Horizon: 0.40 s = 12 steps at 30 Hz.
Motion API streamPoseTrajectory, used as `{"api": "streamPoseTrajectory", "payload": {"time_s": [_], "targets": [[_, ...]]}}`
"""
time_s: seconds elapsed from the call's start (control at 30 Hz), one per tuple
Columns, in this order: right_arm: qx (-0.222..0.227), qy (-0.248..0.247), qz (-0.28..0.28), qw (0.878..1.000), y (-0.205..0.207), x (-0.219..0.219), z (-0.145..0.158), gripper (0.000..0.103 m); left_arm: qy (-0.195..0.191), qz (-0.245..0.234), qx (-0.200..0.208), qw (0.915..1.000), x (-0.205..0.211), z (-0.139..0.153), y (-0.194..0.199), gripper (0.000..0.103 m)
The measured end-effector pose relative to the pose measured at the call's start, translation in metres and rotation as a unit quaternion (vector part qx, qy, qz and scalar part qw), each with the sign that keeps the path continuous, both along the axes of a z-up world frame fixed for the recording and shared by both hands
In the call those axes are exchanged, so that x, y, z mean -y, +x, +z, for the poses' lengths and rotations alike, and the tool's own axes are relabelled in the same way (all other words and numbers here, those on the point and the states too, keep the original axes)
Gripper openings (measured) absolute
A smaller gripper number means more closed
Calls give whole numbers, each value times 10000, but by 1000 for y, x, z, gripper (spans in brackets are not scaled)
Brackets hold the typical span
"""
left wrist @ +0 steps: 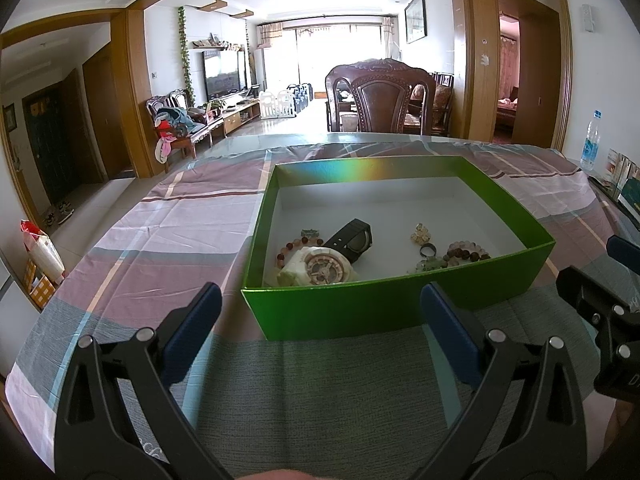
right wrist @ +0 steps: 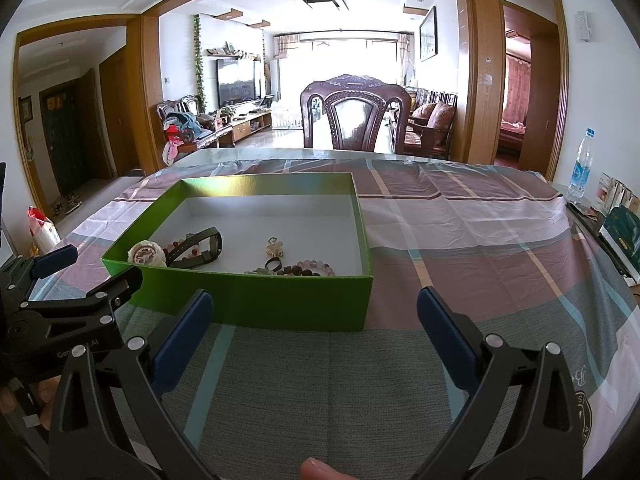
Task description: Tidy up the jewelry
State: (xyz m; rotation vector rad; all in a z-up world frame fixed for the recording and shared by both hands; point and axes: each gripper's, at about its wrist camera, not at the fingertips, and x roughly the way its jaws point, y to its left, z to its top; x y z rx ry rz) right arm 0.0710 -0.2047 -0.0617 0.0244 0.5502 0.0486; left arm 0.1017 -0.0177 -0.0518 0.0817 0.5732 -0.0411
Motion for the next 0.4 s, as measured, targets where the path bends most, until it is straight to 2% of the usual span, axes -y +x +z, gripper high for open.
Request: {"api": "streamPoseTrajectory", "payload": {"time_s": [0.33,0.4], "targets": [[-85,0,22,10000,1,-4,-4,100,-25,-8,-41,10000,-3,0,1,99],[-403,12,58,9992,8,-7,-12,100,-17,11,-57,10000,-3,0,1,99]]}}
